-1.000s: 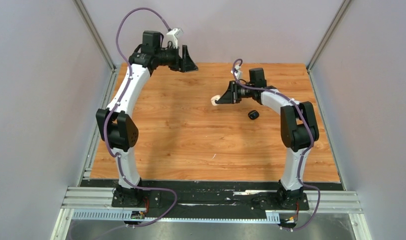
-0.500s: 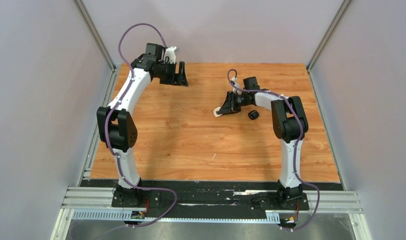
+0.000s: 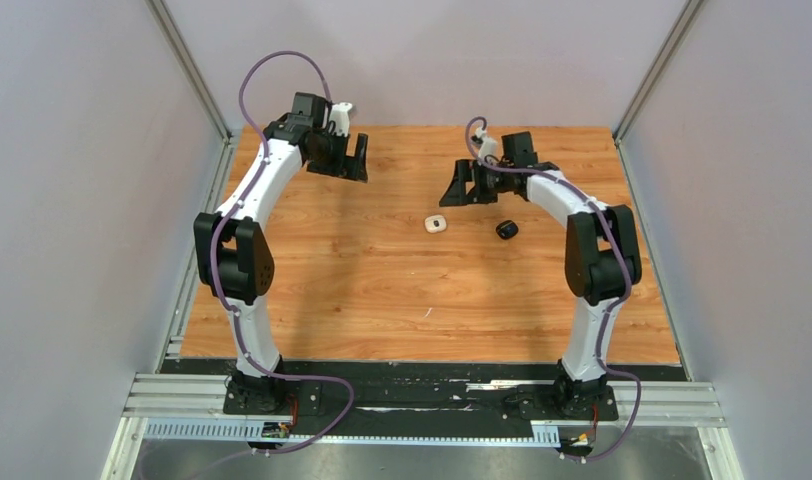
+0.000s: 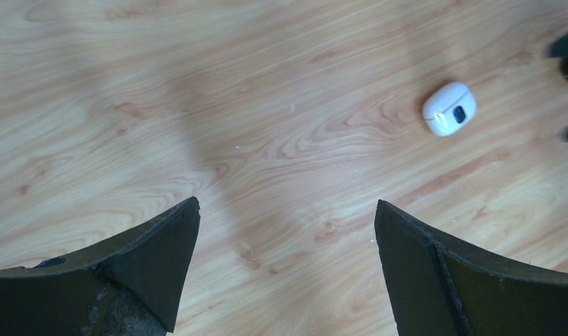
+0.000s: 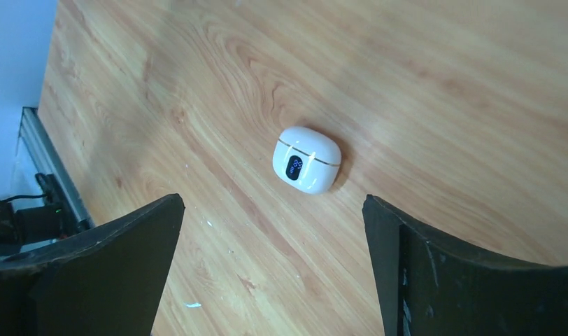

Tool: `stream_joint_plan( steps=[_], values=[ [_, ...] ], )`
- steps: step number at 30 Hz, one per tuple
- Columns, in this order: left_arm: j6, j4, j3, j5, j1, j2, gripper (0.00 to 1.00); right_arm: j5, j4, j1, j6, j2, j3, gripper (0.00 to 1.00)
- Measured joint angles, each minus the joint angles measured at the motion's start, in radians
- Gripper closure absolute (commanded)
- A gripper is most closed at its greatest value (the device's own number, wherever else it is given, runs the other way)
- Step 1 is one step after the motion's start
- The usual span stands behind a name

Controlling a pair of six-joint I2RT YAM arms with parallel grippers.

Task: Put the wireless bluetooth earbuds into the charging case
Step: Reset both arms

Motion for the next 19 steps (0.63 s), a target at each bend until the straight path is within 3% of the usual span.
stream_joint_plan(
  steps=[5,10,15,19],
  values=[
    [0.043,0.019,0.011,-0.105,0.001,0.001,0.0,0.101,-0.01,-0.037,-0.064,-0.113,0.063,0.0],
    [0.089,0.121,0.037,-0.168,0.012,0.002,0.0,0.378,0.0,-0.048,-0.06,-0.119,0.258,0.0],
    [0.112,0.389,-0.166,-0.187,0.019,-0.083,0.0,0.536,0.032,-0.048,-0.046,-0.119,0.358,0.0],
    [0.103,0.462,-0.216,-0.179,0.022,-0.103,0.0,0.56,0.036,-0.048,-0.038,-0.119,0.356,0.0]
  ],
)
